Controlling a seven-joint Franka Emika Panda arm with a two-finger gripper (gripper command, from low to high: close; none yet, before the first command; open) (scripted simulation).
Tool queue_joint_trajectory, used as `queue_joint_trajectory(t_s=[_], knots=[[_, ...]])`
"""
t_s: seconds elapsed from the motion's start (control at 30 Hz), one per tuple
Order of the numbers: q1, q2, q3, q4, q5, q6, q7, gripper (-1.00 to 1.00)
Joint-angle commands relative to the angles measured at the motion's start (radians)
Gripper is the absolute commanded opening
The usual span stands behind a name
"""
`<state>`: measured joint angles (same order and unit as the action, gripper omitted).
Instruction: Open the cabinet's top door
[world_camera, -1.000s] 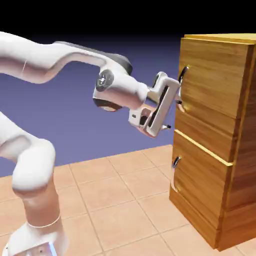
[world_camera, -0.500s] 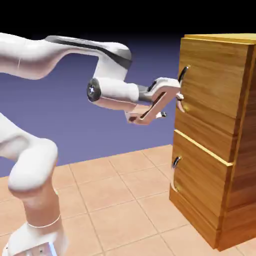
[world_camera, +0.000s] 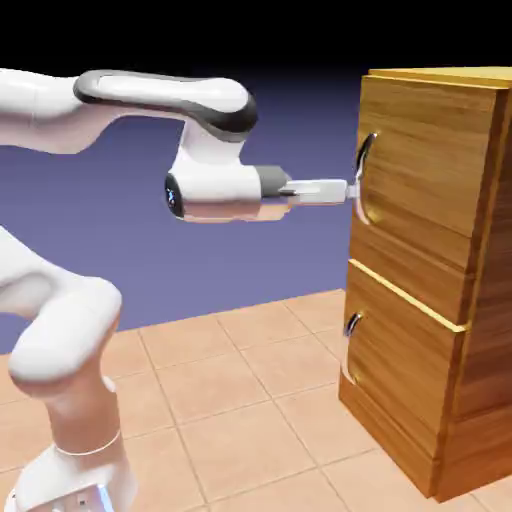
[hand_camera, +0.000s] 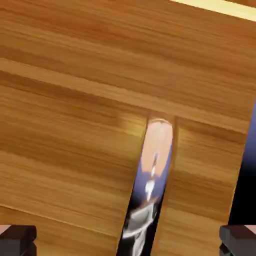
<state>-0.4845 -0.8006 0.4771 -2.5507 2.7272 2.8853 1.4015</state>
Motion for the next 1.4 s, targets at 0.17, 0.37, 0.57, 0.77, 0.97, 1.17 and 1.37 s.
queue_joint_trajectory(t_s=[0.17,0.37,0.57,0.77,0.97,1.17,1.37], knots=[[-0.078,0.063,0.061,0.069,0.141,-0.028,-0.003,0.0],[-0.103,0.134,0.072,0.114,0.128,-0.062,-0.013,-1.0],[0.09,0.075,-0.123,0.002,-0.133,-0.127,0.135,-1.0],[0.225,-0.003,-0.293,-0.096,-0.394,-0.198,0.279,-1.0],[0.299,-0.086,-0.442,-0.176,-0.655,-0.288,0.415,-1.0],[0.317,-0.158,-0.586,-0.232,-0.916,-0.418,0.539,-1.0],[0.295,-0.192,-0.751,-0.247,-1.177,-0.61,0.63,-1.0]])
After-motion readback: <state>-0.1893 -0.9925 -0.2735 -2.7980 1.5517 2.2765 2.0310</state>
